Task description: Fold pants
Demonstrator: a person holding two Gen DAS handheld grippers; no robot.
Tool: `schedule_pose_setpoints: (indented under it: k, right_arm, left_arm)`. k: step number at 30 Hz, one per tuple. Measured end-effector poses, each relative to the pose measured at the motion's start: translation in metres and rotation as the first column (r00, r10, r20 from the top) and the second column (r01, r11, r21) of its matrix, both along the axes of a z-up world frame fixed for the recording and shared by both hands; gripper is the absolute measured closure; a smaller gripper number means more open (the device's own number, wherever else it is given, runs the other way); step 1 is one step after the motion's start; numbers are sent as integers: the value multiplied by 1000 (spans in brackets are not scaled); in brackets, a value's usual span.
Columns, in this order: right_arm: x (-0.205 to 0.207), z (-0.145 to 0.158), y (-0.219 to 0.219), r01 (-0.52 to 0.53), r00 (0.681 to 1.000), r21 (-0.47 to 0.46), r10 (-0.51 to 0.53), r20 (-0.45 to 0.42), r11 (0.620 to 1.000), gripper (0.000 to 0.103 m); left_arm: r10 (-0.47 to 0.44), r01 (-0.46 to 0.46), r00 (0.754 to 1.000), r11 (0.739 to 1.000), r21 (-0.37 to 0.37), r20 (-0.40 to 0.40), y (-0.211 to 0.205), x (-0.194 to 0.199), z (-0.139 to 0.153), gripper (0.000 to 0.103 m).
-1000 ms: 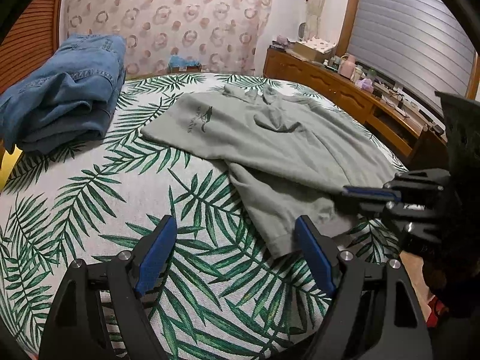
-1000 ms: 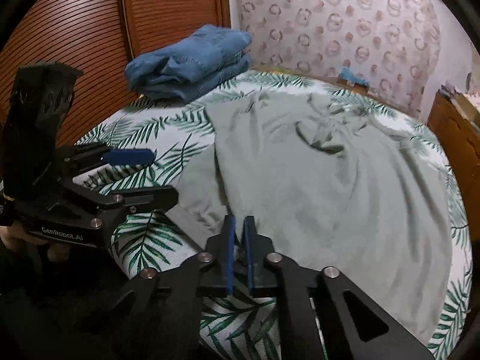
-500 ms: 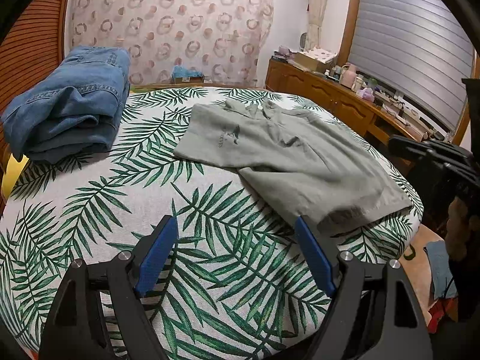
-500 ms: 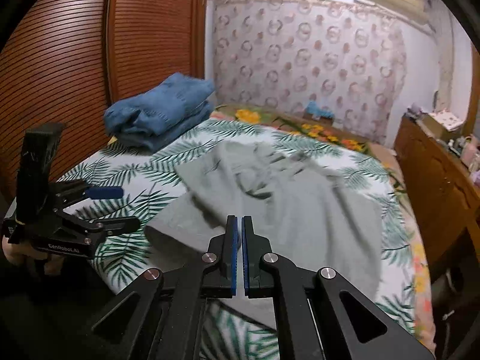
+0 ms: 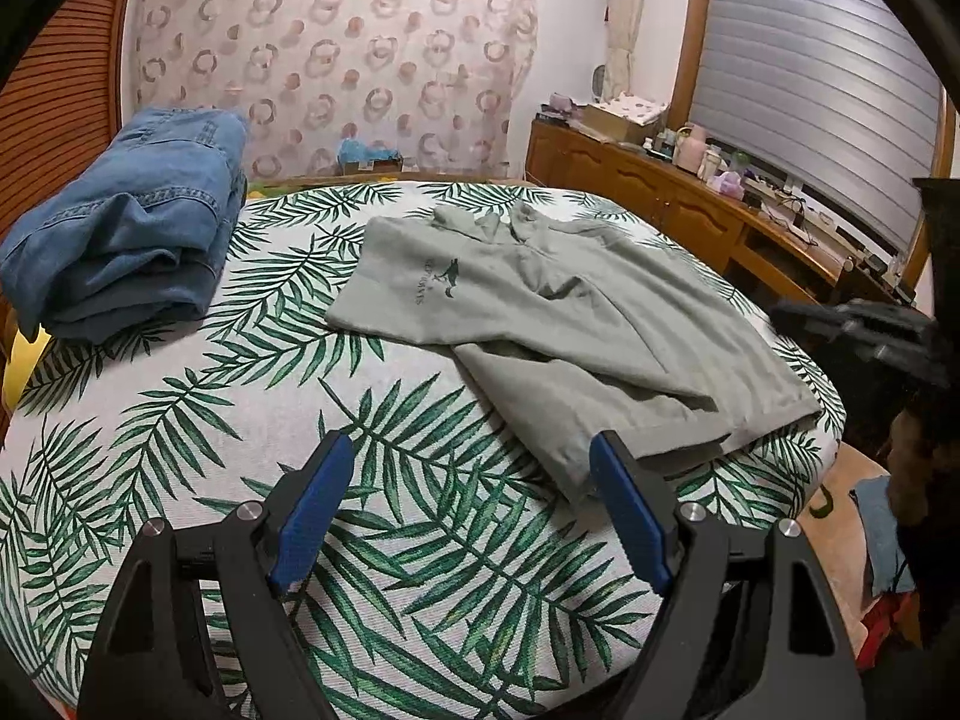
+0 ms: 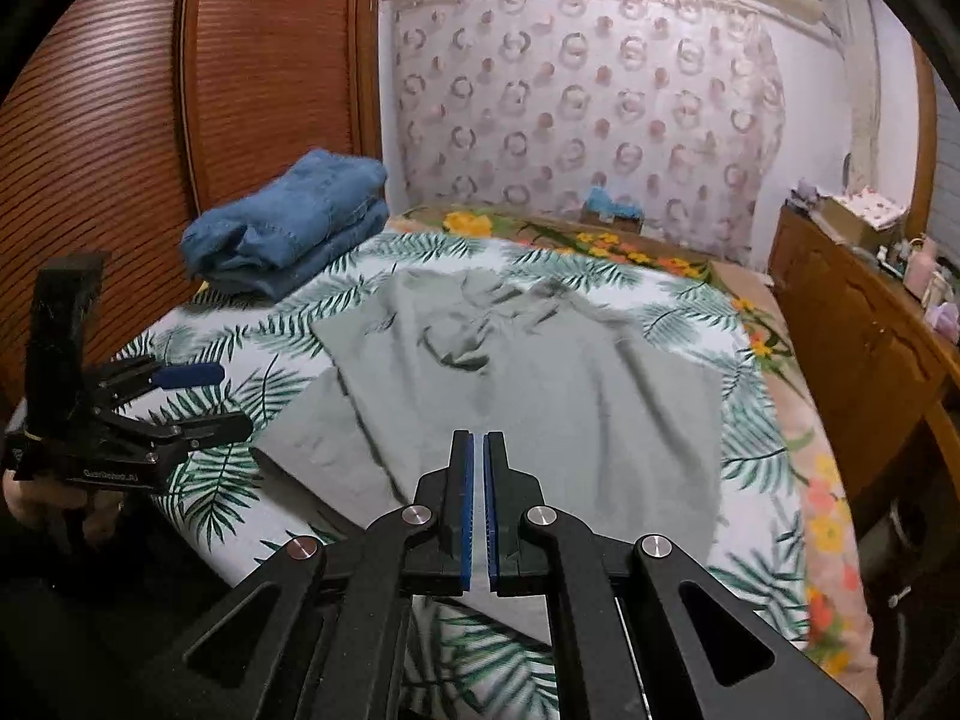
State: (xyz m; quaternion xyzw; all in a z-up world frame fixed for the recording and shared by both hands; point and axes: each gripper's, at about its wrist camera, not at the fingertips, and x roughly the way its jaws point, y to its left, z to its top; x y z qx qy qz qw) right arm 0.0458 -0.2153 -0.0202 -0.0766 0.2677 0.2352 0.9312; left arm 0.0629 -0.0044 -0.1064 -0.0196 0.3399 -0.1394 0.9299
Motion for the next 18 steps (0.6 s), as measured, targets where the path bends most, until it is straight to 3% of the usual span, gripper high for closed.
schedule_pose_setpoints:
  k: [1, 3, 12, 14, 18]
  right_arm:
    - [2, -5, 3, -14, 1000, 4, 15, -20, 1000, 85]
    - [9, -12, 15, -35, 998, 7, 36, -49, 999, 78]
    - [36, -33, 37, -65, 990, -30, 61, -129, 997, 78]
    - [36, -30, 36, -65, 992, -26, 61, -108, 998, 98]
    - [26, -19, 28, -59, 997, 3, 59, -40, 998, 102]
  left_arm:
    - [-3, 3, 1000, 1000, 4, -3, 0, 0, -1, 22]
    - [-8, 8, 1000, 1000, 17, -15, -2, 2, -4, 22]
    - [-20, 23, 998, 999, 46, -60, -10, 5, -17, 22]
    - [-19, 22, 998, 999, 44, -55, -10, 5, -17, 22]
    - [-16, 17, 999, 999, 39, -46, -9, 3, -15, 22]
